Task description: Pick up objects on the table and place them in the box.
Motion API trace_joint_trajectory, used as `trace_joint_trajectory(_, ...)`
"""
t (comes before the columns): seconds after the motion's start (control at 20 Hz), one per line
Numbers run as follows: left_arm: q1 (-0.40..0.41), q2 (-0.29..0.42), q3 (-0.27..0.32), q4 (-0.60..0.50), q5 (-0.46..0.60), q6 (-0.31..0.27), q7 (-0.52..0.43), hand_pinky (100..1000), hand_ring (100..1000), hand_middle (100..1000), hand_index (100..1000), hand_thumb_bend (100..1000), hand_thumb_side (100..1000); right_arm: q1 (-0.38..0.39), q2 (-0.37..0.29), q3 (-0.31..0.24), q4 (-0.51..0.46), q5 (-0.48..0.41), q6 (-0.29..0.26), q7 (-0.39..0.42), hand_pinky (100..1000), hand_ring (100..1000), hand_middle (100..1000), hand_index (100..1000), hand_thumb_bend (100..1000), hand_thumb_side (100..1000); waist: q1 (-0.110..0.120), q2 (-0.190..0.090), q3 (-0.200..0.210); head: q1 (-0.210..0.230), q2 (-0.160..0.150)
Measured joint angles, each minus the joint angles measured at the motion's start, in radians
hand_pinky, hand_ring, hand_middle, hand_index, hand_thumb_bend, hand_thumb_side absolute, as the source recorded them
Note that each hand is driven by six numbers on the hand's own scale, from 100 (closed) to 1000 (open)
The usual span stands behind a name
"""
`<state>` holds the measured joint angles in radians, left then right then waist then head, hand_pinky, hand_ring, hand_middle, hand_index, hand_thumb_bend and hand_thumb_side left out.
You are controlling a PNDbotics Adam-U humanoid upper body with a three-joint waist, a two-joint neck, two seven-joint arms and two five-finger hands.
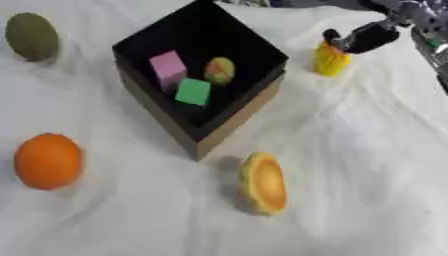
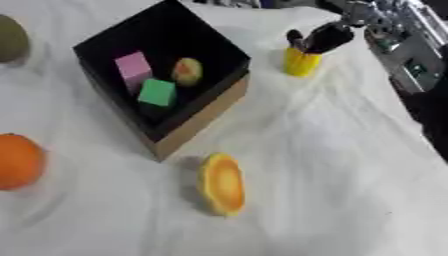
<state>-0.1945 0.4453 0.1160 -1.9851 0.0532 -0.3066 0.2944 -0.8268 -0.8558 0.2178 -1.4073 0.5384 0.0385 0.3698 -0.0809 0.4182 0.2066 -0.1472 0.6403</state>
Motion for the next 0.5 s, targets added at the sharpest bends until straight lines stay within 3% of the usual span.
trace_joint_trajectory(0.5, -0.001, 0.000, 0.000, 0.000, 0.000, 0.000, 0.000, 860, 760, 742, 810, 100, 485, 0.019, -0.018, -0.008, 0.024, 0.007, -0.005, 0.002, 924, 973, 868, 882, 244, 181, 0.000, 0.001, 0.012, -0.004, -0.009)
